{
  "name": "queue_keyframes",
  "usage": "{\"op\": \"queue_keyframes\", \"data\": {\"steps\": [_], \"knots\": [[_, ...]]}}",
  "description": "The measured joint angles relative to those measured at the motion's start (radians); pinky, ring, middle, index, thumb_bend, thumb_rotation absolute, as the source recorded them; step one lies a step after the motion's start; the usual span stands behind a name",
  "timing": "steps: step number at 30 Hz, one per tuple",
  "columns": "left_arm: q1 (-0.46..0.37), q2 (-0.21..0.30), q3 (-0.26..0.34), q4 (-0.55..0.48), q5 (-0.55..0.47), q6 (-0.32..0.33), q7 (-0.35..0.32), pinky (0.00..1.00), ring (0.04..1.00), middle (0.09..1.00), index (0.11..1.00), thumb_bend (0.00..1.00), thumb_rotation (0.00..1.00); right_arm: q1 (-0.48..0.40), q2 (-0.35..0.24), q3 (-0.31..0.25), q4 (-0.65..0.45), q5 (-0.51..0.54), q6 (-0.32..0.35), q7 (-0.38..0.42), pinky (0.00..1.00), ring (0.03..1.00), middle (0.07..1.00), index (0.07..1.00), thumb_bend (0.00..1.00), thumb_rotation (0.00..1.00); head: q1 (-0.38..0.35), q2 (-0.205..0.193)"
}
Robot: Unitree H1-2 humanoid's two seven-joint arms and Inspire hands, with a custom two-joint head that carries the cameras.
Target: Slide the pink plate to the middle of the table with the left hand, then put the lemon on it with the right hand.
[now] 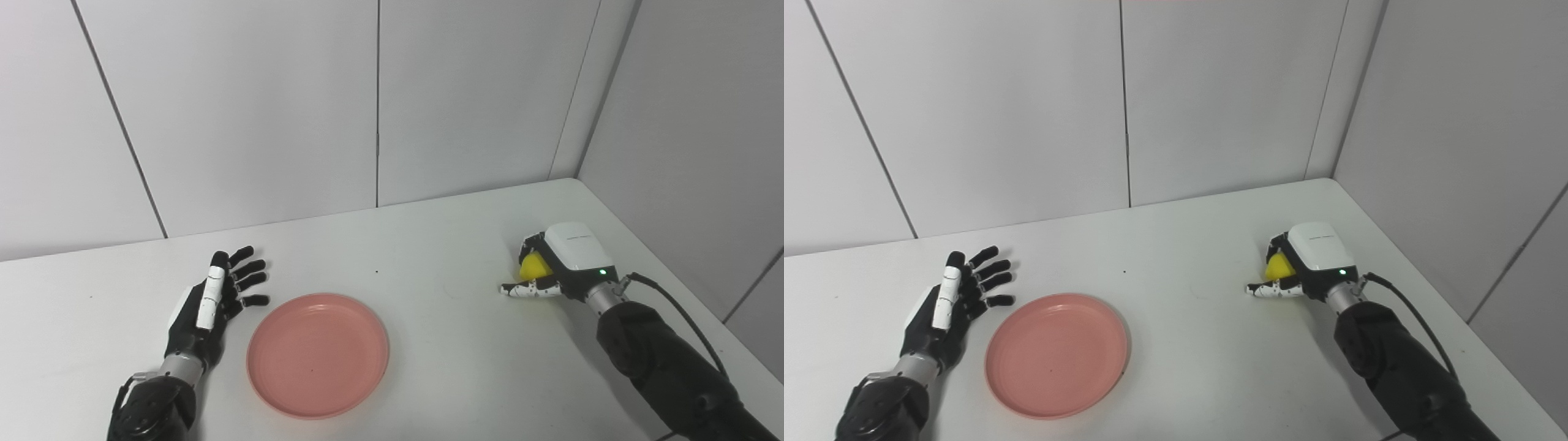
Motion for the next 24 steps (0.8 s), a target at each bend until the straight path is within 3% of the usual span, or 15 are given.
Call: {"op": "queue_keyframes", "data": {"steps": [5,18,24], "knots": [[0.000,0.000,-0.002,0.000,0.000,0.000,0.003,0.68,0.797,0.802,0.807,0.79,0.97,-0.014,-0.002,0.000,-0.069,-0.029,0.000,0.018,0.13,0.187,0.246,0.301,0.48,0.47,0.006,-0.002],[-0.001,-0.003,-0.003,-0.001,0.000,0.000,0.005,0.68,0.791,0.792,0.817,0.80,0.96,-0.087,0.042,0.003,-0.165,-0.070,0.000,0.118,0.12,0.162,0.223,0.268,0.50,0.55,0.040,0.002],[-0.001,-0.002,-0.021,-0.006,0.013,0.000,0.021,0.64,0.776,0.776,0.802,0.77,1.00,-0.106,0.065,0.012,-0.199,-0.106,0.000,0.149,0.13,0.174,0.237,0.273,0.51,0.50,0.078,0.003]]}}
